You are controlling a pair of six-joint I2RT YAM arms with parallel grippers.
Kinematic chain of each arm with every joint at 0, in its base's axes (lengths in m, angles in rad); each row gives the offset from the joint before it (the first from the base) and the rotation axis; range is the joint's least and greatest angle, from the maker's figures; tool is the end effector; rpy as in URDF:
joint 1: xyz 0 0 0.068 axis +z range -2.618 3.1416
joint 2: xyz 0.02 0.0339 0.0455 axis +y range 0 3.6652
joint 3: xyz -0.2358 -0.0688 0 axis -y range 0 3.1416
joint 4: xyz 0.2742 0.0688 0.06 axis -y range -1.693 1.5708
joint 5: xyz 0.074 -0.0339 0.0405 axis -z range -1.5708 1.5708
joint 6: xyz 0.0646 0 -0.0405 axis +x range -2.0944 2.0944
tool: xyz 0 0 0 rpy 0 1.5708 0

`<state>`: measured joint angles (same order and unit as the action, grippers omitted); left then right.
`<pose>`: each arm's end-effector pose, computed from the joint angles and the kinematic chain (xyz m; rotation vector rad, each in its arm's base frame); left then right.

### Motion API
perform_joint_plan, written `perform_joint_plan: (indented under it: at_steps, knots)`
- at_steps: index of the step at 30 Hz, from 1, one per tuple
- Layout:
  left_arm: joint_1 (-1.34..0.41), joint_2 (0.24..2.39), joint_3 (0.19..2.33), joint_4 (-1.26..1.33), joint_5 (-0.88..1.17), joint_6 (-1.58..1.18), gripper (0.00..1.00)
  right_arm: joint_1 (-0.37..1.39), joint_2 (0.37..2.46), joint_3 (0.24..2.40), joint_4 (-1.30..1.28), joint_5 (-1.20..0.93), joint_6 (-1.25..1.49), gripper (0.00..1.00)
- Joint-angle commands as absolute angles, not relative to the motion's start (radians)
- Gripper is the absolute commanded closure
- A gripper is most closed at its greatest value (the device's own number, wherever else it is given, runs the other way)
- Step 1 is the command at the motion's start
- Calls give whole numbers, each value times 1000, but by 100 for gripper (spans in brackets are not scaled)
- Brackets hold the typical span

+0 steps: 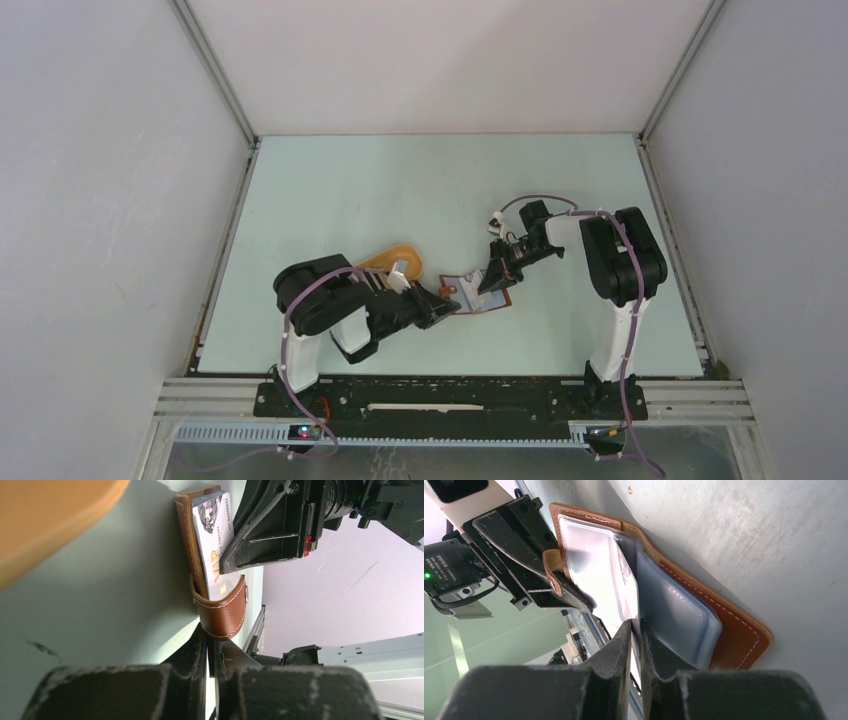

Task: Put the credit cards into the card holder
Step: Insert the credit card into the card holder.

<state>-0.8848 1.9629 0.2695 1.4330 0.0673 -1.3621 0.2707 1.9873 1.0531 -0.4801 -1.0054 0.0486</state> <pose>0.1676 -0.2116 0.0163 -0.4583 2.1214 -1.5347 0.3165 0.1444 0.0370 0.4194 -2.6995 -1.5156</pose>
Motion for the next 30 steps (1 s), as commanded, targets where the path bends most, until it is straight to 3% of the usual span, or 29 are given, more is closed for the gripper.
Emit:
perform_joint_plan:
  at_steps: [1, 20, 30]
  knots:
    - [-881, 1907, 263, 1516, 119, -1364, 94, 280, 2016, 1076, -483, -1017, 25, 83]
    - [-875, 1972, 236, 1502, 111, -1343, 91, 288, 2019, 1096, -511, -968, 20, 78]
    - [-875, 1962, 224, 1452, 103, -1324, 69, 298, 2028, 1104, -517, -957, 20, 80]
